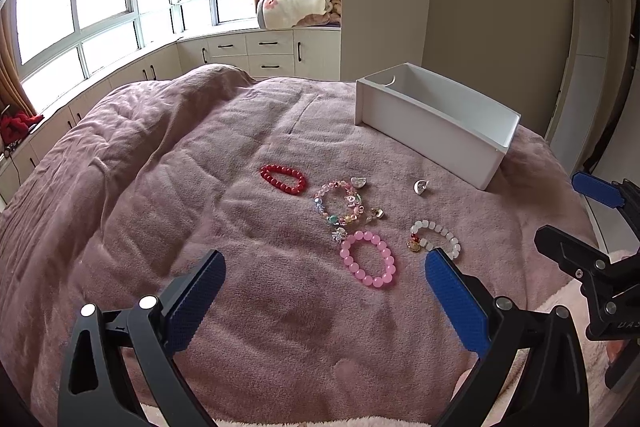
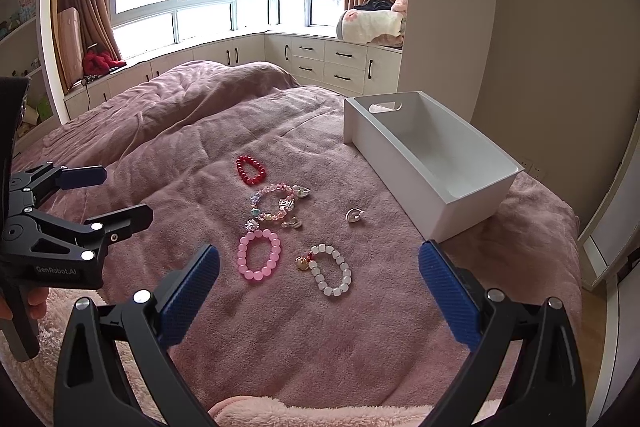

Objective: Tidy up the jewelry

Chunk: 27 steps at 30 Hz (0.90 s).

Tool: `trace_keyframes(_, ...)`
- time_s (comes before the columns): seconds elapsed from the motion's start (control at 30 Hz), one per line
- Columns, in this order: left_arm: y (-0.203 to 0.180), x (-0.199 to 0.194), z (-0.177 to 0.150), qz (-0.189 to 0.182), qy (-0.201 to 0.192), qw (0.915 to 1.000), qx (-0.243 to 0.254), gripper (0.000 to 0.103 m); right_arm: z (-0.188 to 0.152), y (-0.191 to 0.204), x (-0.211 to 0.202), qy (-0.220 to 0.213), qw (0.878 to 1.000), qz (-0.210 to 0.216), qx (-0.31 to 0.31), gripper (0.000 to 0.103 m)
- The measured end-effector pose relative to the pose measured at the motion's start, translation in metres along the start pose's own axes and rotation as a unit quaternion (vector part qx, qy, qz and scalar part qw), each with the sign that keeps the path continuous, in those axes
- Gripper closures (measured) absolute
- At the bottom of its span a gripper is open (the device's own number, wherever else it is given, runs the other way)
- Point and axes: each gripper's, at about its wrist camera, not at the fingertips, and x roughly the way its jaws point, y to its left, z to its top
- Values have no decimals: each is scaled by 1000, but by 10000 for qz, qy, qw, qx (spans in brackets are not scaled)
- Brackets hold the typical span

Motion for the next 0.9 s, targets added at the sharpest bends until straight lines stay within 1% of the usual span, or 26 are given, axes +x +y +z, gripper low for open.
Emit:
trace_keyframes(0.5,-2,1,2,-1,-28,10000,13,2,-2,-1,1,54,10000,-34,5,4)
trace_keyframes(0.73,-3,10,4,97,2,9999,88,2,0,-4,14,197,9997,-32,162,4)
trace_keyframes(0.9,-4,17,6,60,-88,9999,58,2,3,-9,24,259,9994,25,213,4)
